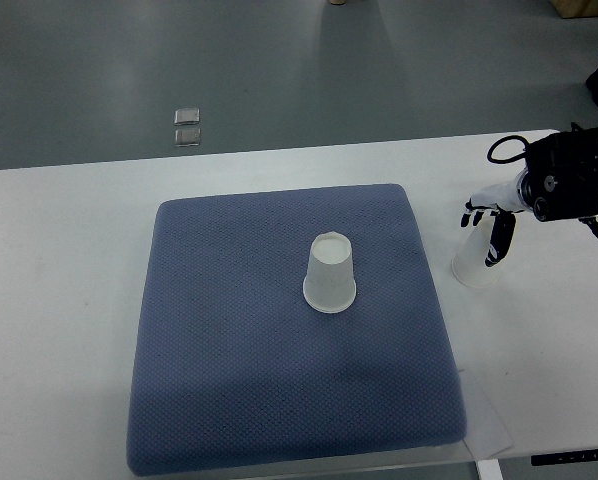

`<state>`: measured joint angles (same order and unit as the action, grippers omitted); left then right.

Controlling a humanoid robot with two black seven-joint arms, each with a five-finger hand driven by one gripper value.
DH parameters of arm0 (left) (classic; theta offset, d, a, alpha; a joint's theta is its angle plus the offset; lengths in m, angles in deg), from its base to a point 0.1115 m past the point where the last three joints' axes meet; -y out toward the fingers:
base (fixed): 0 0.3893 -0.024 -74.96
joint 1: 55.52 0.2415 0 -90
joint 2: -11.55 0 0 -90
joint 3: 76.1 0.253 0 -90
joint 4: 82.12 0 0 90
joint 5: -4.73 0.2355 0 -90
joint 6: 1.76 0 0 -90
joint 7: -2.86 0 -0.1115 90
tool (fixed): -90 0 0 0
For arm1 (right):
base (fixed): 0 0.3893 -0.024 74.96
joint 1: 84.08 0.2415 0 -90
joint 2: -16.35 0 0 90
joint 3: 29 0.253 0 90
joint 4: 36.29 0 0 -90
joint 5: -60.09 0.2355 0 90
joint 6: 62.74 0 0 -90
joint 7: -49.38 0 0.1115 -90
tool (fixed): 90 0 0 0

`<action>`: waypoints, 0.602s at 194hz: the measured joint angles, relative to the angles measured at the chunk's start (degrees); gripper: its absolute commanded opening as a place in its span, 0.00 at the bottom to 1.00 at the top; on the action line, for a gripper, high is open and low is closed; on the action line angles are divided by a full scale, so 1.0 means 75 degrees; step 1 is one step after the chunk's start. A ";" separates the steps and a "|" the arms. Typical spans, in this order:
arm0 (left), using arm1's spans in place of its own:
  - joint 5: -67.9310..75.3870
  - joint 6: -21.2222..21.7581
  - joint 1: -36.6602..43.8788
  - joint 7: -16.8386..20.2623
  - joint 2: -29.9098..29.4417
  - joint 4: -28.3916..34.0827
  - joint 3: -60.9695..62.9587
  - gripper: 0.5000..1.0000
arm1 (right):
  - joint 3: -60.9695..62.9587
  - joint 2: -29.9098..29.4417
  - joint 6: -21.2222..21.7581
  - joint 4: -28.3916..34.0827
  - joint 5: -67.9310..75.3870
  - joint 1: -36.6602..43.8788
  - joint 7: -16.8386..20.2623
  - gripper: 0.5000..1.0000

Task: Stack paper cups
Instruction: 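Close the right hand fingers around the white cup beside the pad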

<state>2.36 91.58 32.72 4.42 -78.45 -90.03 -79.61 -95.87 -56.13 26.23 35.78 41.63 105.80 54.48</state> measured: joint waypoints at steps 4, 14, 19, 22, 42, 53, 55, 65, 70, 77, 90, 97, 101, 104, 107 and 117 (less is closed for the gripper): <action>0.0000 -0.0001 0.0000 0.0000 0.0000 0.0000 0.0000 1.00 | -0.0003 -0.0001 -0.0009 0.0000 0.0000 -0.0005 0.0000 0.66; 0.0000 -0.0002 0.0000 0.0000 0.0000 0.0000 0.0000 1.00 | -0.0010 -0.0003 -0.0031 0.0000 -0.0004 -0.0015 0.0000 0.65; 0.0000 -0.0002 0.0000 0.0000 0.0000 0.0000 0.0000 1.00 | -0.0011 -0.0003 -0.0039 0.0000 -0.0007 -0.0021 0.0000 0.64; 0.0000 -0.0002 0.0000 0.0000 0.0000 0.0000 0.0000 1.00 | -0.0012 -0.0003 -0.0042 0.0000 -0.0008 -0.0025 0.0000 0.64; 0.0000 -0.0002 -0.0001 0.0000 0.0000 0.0000 0.0000 1.00 | -0.0023 -0.0007 -0.0066 -0.0004 -0.0012 -0.0076 0.0000 0.60; 0.0000 -0.0002 -0.0001 0.0000 0.0000 0.0000 0.0000 1.00 | -0.0024 -0.0012 -0.0097 -0.0011 -0.0016 -0.0099 0.0000 0.55; 0.0000 -0.0002 -0.0001 0.0000 0.0000 0.0000 0.0000 1.00 | -0.0024 -0.0014 -0.0102 -0.0013 -0.0017 -0.0104 0.0000 0.54; 0.0000 -0.0002 -0.0001 0.0000 0.0000 0.0000 0.0000 1.00 | -0.0026 -0.0034 -0.0119 -0.0027 -0.0019 -0.0127 0.0000 0.50; 0.0000 -0.0002 -0.0001 0.0000 0.0000 0.0000 0.0000 1.00 | -0.0026 -0.0043 -0.0124 -0.0033 -0.0020 -0.0134 0.0000 0.45; 0.0000 -0.0002 -0.0001 0.0000 0.0000 0.0000 0.0000 1.00 | -0.0029 -0.0052 -0.0129 -0.0043 -0.0021 -0.0149 0.0000 0.39; 0.0000 -0.0002 -0.0001 0.0001 0.0000 0.0000 0.0000 1.00 | -0.0035 -0.0062 -0.0141 -0.0062 -0.0023 -0.0187 0.0000 0.32; 0.0000 -0.0002 -0.0001 0.0002 0.0000 0.0000 0.0000 1.00 | -0.0035 -0.0067 -0.0155 -0.0078 -0.0023 -0.0199 -0.0004 0.31; 0.0000 -0.0002 -0.0001 0.0003 0.0000 0.0000 0.0000 1.00 | -0.0036 -0.0069 -0.0165 -0.0085 -0.0023 -0.0204 -0.0006 0.31; 0.0000 -0.0002 -0.0001 0.0004 0.0000 0.0000 0.0000 1.00 | -0.0038 -0.0070 -0.0172 -0.0089 -0.0024 -0.0206 -0.0008 0.31; 0.0000 -0.0002 -0.0001 0.0004 0.0000 0.0000 0.0000 1.00 | -0.0040 -0.0071 -0.0179 -0.0093 -0.0026 -0.0209 -0.0009 0.31; 0.0000 -0.0002 -0.0002 0.0004 0.0000 0.0000 0.0000 1.00 | -0.0045 -0.0073 -0.0193 -0.0101 -0.0030 -0.0213 -0.0010 0.30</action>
<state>2.36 91.56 32.71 4.45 -78.45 -90.03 -79.61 -96.21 -56.68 24.78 35.02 41.41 104.20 54.40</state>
